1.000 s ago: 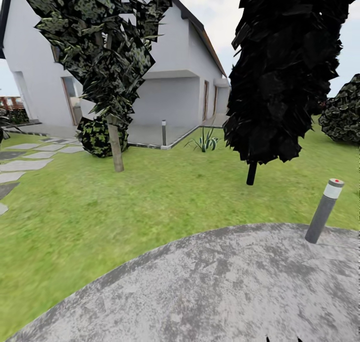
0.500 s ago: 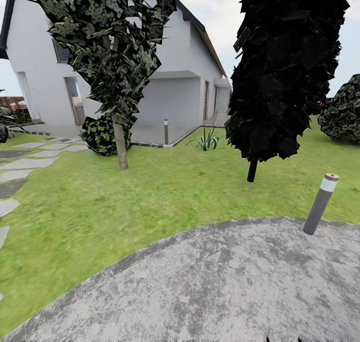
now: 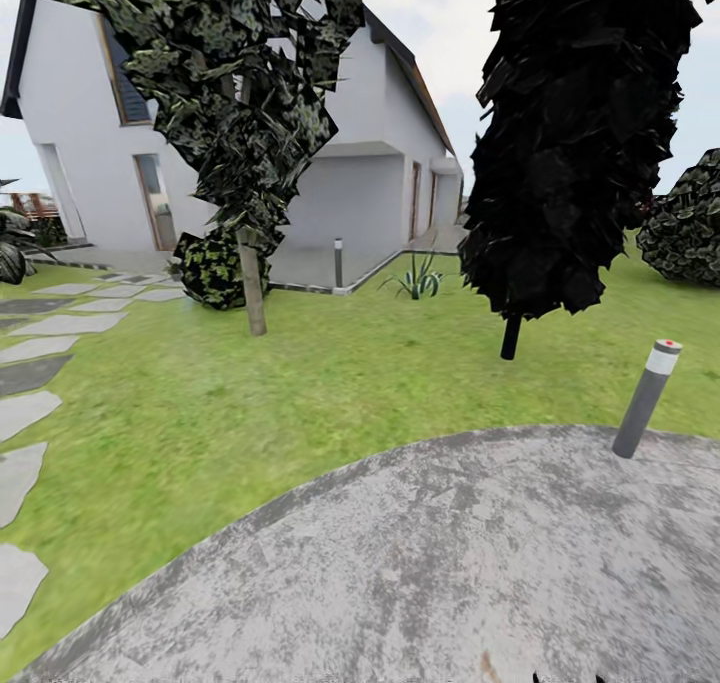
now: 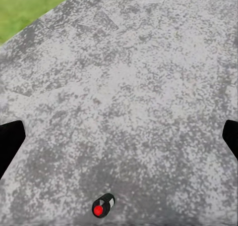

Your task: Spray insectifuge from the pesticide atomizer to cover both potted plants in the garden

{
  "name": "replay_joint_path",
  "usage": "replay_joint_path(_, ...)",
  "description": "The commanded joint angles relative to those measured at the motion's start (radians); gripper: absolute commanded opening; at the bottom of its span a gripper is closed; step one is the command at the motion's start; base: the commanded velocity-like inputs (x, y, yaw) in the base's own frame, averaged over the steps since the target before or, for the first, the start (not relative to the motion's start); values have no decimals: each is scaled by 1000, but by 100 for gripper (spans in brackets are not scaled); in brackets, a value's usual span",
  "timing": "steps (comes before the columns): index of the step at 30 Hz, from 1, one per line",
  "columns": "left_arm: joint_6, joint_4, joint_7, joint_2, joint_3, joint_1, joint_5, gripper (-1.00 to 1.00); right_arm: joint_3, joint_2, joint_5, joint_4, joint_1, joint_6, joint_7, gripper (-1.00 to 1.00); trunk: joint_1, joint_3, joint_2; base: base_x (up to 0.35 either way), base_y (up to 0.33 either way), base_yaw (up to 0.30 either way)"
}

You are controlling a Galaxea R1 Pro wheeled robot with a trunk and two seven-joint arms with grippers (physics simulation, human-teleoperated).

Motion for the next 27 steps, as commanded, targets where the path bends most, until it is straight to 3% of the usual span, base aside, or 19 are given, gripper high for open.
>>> replay_joint_path(1, -3, 1, 2, 0, 0, -1, 0, 100, 0, 0, 0, 0, -1, -3, -3, 100, 0, -1, -1, -201, 254, 0)
replay_joint_path(11, -3, 1, 2, 0, 3, -1, 2, 100, 0, 0, 0, 0, -1, -3, -3, 100, 0, -1, -1, -185, 271, -35)
replay_joint_path(27, -3, 1, 2, 1, 3, -1, 2, 100, 0, 0, 0, 0, -1, -3, -3, 100, 0, -1, -1, -169, 278, -274)
